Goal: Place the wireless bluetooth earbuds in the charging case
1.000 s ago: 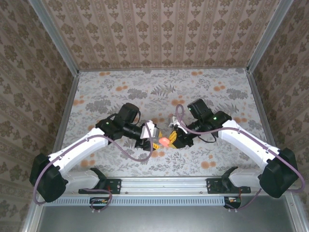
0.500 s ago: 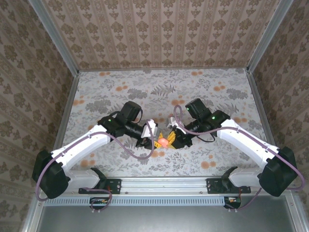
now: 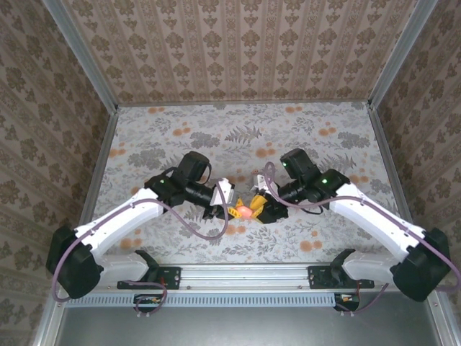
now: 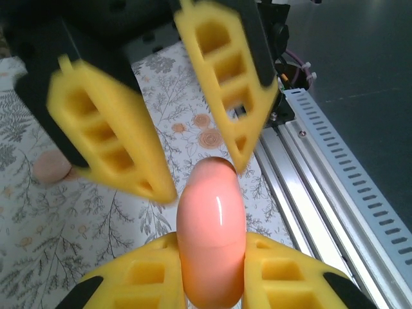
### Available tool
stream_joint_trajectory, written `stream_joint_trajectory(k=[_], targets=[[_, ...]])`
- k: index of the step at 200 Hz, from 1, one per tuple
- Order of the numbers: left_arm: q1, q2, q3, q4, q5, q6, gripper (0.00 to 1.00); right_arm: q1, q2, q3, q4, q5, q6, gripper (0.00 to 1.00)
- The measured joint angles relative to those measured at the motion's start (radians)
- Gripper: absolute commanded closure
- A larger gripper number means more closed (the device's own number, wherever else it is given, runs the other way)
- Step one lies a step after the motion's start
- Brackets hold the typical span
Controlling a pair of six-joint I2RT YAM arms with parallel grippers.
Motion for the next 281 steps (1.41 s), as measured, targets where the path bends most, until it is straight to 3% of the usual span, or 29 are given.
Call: stream_joint_trajectory(k=[41, 96, 174, 266, 281], targets=[[0.015, -0.056, -0.140, 0.217, -0.021, -0.164, 0.85, -0.049, -0.213, -0.159, 0.214, 0.095, 0.102, 0.29], [0.015, -0.058, -0.226, 0.514, -0.029, -0.385, 0.85, -0.053, -0.296, -0.305, 0.444, 0.099, 0.178, 0.29], [0.015, -0.058, -0.234, 0.666, -0.032, -0.498, 0.85, -0.053, -0.225, -0.305, 0.554, 0.012, 0.198, 0.41], [0.014, -0.058, -0.234, 0.674, -0.006, -0.525, 0.84, -0.059, -0.218, -0.299, 0.566, 0.001, 0.173, 0.75], [0.014, -0.058, -0.233, 0.673, -0.005, -0.524, 0.78, -0.060, -0.209, -0.282, 0.542, 0.002, 0.151, 0.75]])
